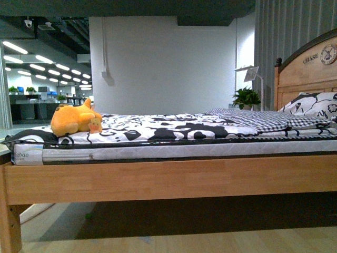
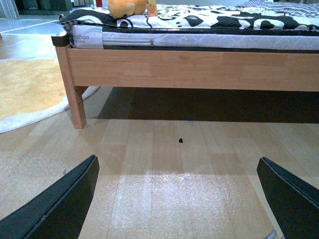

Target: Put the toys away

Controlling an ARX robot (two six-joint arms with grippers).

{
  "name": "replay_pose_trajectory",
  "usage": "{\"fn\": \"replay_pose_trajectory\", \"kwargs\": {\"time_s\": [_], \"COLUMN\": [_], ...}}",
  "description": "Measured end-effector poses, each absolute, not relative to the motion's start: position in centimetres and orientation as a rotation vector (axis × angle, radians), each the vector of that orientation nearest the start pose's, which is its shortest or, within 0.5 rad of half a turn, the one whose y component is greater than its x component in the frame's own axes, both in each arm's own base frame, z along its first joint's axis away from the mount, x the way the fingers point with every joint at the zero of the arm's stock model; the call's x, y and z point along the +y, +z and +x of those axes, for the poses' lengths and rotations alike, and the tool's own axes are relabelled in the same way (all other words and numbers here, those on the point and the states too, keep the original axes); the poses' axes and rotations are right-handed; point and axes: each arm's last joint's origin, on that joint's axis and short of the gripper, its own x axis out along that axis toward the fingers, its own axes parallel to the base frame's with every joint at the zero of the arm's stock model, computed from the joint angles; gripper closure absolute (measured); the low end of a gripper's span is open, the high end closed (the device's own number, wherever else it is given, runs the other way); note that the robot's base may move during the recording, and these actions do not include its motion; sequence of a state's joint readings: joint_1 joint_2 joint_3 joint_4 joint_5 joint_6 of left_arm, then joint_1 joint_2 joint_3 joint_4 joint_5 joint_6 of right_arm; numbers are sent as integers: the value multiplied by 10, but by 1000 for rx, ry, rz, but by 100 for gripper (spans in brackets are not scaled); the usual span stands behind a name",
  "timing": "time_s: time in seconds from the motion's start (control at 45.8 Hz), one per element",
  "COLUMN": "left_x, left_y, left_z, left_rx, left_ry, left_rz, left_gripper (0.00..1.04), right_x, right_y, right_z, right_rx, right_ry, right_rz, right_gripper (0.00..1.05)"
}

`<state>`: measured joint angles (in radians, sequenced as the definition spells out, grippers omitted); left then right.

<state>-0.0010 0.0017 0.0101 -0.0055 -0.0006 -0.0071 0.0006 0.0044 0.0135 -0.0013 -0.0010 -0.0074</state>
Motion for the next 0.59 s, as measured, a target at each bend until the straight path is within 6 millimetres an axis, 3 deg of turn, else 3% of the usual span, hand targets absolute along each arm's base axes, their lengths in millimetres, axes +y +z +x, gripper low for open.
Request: {"fn": "replay_pose_trajectory", "kwargs": {"time_s": [0.59], "left_x": [0], "left_y": [166], "left_z": [97], "left_rx": [-3], "left_ry": [0], "left_rz": [-7], "left_gripper": [6], "right_x": [0], "right_y": [168], "right_z": [97], "right_rx": [-8], "right_ry": [1], "right_rz": [-7], "right_gripper": [6]}}
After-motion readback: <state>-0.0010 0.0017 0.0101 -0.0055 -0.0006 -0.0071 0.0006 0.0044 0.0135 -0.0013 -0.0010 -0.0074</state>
